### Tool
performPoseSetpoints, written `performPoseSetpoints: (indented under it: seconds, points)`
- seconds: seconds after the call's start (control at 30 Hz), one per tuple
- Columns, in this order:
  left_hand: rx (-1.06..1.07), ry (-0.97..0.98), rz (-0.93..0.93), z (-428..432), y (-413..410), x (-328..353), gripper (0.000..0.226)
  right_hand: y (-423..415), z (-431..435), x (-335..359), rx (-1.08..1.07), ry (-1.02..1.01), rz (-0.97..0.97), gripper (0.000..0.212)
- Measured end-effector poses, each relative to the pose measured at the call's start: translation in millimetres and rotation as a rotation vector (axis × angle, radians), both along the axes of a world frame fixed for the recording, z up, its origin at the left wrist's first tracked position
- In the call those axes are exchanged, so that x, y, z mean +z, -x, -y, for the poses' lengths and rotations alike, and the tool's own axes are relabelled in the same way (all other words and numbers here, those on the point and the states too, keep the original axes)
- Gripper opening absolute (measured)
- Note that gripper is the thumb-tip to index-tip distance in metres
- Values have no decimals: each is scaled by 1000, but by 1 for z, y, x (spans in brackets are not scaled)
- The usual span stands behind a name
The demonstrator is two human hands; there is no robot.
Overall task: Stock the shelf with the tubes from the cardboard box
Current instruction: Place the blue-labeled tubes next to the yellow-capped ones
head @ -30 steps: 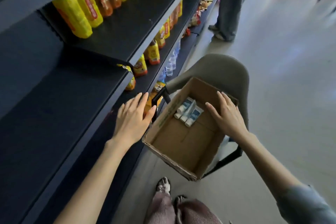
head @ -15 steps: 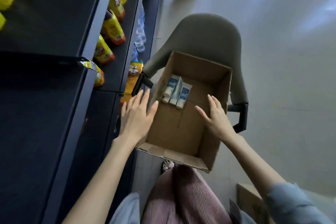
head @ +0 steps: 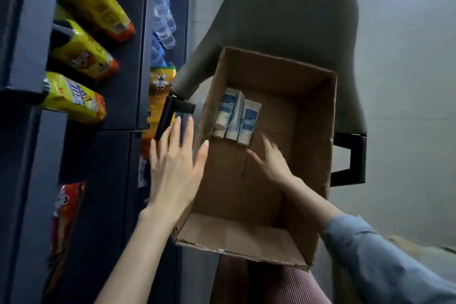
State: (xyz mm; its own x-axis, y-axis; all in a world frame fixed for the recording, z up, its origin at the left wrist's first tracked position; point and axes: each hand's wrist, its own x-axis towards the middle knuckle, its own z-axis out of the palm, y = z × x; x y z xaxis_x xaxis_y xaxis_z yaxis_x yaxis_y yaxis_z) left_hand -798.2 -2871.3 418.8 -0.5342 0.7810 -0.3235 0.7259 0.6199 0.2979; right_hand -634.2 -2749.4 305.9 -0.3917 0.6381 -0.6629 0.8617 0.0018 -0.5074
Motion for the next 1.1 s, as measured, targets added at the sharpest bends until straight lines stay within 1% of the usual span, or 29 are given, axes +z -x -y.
performPoseSetpoints:
  seconds: [0.1, 0.2, 0.27, 0.37, 0.43, 0.53, 0.57, 0.63, 0.7, 0.8, 0.9, 1.0, 1.1]
  points:
    - [-9, 31, -10, -2, 1, -11, 70, 10, -10, -33, -113, 93, -23, 77]
    - [-23, 46, -14, -3, 1, -21, 69, 23, -24, -58, -332, 213, -42, 82]
    - [-30, 54, -12, -2, 1, -26, 67, 31, -32, -71, -434, 262, -76, 76]
    - [-39, 79, -24, -3, 2, -31, 69, 40, -44, -89, -498, 306, -146, 57]
    - [-64, 88, -46, -4, 2, -33, 71, 46, -53, -97, -542, 327, -154, 59]
    - [-94, 86, -47, -8, 1, -33, 71, 51, -60, -107, -616, 407, -148, 70]
    - [-100, 87, -45, -10, 0, -34, 71, 52, -60, -109, -629, 421, -150, 68]
    - [-115, 93, -51, -12, -2, -35, 71, 56, -57, -111, -633, 438, -152, 56]
    - [-125, 93, -58, -14, -4, -36, 70, 62, -55, -109, -675, 455, -176, 47]
    - [-122, 65, -52, -18, -6, -35, 67, 67, -51, -100, -762, 489, -201, 46]
    - [-114, 18, -47, -21, -8, -34, 62, 63, -43, -77, -763, 584, -275, 43]
    - [-95, -32, -19, -25, -12, -32, 62, 51, -29, -49, -780, 675, -349, 50]
    - [-56, -72, 42, -32, -17, -33, 63, 40, -8, -16, -808, 685, -486, 63]
